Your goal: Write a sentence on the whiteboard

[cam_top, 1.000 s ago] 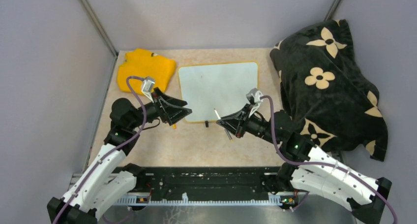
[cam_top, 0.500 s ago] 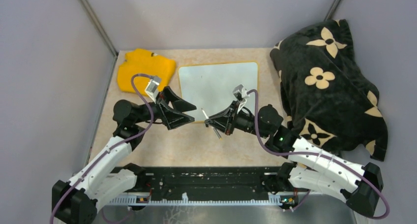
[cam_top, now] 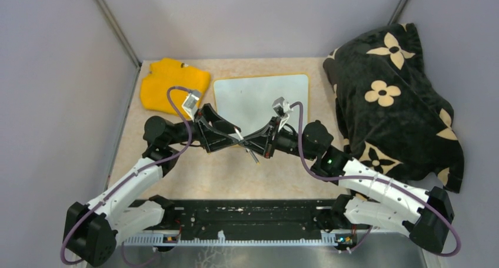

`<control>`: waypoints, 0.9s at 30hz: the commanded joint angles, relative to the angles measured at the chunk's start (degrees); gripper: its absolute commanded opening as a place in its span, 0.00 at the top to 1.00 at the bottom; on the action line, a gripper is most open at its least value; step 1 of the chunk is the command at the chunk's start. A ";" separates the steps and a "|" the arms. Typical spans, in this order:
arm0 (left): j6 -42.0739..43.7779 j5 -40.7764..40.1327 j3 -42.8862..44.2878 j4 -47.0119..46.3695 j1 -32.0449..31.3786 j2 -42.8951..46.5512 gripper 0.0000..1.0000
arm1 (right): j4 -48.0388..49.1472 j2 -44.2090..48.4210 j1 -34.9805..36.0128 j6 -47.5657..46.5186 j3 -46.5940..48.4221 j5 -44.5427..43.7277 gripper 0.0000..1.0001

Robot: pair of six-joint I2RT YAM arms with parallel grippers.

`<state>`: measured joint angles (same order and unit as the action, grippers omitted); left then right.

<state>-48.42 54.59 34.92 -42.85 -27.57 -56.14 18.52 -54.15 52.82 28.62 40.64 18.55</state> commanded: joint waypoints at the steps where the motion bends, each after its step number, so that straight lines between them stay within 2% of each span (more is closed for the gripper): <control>1: -1.84 -0.34 1.96 -4.92 -1.02 -0.86 0.29 | 4.49 -0.30 0.09 0.38 2.92 1.62 1.00; 15: -3.95 -0.53 2.81 -6.72 -1.51 -1.41 0.52 | 4.77 0.43 0.09 0.57 1.91 1.51 1.00; 21: -4.21 0.03 2.95 -6.74 -2.16 -1.67 0.54 | 4.85 0.58 0.09 0.72 1.81 1.23 1.00; 27: -3.97 0.10 2.94 -6.88 -2.79 -1.85 0.68 | 4.96 0.54 0.09 0.87 1.72 1.23 1.00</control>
<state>-52.80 54.08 35.94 -46.85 -29.87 -57.93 19.35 -54.19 52.82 29.21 40.64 19.51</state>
